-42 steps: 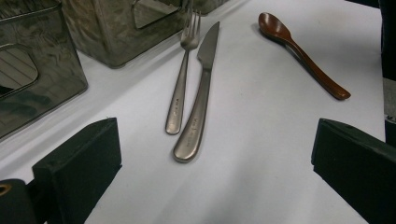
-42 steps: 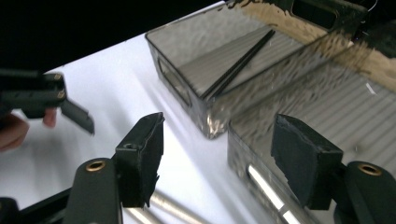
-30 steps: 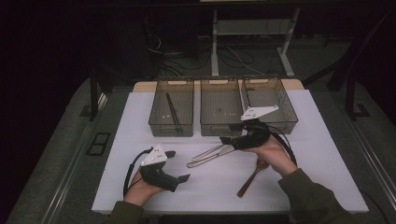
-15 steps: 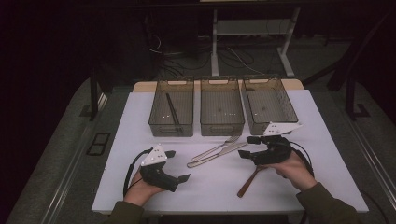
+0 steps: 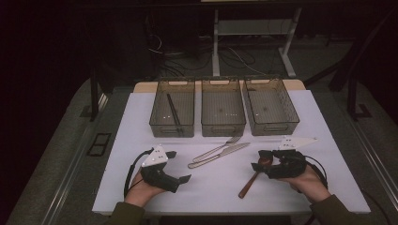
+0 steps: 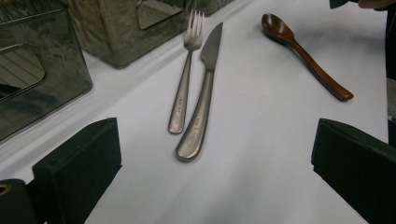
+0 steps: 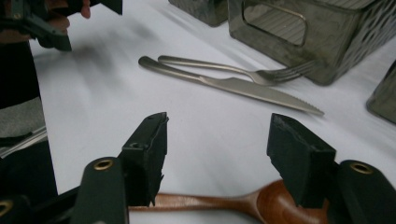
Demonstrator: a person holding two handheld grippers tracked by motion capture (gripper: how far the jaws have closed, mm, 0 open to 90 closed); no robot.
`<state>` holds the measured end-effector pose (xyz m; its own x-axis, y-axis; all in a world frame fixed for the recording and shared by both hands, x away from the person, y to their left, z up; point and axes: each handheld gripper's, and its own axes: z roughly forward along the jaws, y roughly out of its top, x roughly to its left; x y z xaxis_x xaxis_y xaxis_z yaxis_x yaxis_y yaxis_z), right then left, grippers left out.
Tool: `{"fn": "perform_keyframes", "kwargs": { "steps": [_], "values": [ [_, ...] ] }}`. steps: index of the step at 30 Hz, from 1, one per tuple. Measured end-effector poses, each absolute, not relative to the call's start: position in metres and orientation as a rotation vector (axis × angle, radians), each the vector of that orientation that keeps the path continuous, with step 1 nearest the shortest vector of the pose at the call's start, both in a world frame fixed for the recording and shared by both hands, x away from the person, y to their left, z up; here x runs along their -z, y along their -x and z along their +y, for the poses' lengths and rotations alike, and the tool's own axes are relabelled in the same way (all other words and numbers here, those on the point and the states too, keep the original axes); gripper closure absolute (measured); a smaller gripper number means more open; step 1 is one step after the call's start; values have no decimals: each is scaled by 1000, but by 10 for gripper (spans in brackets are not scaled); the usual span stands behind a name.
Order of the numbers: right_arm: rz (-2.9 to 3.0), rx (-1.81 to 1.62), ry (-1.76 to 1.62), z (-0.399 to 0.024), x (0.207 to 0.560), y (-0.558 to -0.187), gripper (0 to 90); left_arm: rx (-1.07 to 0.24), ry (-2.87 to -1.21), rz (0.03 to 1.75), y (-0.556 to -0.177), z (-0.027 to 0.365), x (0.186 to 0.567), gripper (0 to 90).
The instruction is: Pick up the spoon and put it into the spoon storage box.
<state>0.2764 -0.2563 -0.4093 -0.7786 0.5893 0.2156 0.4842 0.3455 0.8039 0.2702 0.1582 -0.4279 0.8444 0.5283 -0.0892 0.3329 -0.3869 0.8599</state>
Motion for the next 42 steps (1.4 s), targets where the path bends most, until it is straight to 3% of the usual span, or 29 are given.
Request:
{"fn": "perform_keyframes", "kwargs": {
  "steps": [5,24,42],
  "values": [
    [2502,-1394,-968,-260,416,-266,437,-243,-2002,639,-270,158,428,7],
    [2688,-1232,-907,-258,441,-251,883,-241,-2013,635,-269,156,428,7],
    [2737,-1183,-835,-241,450,-254,886,-234,-2027,636,-271,154,430,7]
  ]
}}
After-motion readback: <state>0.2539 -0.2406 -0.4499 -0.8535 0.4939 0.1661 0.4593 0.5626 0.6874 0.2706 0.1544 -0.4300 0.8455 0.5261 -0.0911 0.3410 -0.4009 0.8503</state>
